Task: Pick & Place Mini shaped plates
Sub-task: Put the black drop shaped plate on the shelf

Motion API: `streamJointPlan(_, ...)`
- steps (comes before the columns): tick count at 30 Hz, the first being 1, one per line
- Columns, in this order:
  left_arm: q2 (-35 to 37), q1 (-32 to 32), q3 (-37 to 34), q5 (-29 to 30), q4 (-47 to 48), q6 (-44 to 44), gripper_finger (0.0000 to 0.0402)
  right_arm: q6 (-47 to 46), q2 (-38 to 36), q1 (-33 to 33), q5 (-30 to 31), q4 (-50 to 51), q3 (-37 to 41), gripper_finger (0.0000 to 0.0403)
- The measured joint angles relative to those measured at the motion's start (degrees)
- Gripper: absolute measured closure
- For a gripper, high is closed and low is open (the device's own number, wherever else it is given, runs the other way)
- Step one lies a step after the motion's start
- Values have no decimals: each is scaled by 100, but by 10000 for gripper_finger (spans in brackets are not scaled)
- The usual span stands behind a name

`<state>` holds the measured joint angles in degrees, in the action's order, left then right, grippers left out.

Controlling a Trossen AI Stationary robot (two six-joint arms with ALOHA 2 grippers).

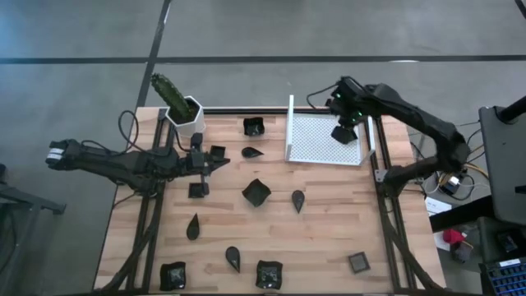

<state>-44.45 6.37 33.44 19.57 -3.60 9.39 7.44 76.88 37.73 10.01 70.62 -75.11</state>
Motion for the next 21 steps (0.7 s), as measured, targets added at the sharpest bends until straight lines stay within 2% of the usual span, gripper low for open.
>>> streamJointPlan(6, -313, -2, 455, 246, 143, 65, 402, -1177, -1020, -1139, 0, -412, 474, 394)
streamJointPlan(13, -1268, -2, 1364, 256, 1479, -30, 402, -2394, -1818, -2467, 42, -1469, 1583, 394)
streamJointPlan(21, -1955, -2, 1928, 238, 2141, -572, 402, -3032, -2289, -3314, 43, -2399, 2730, 394)
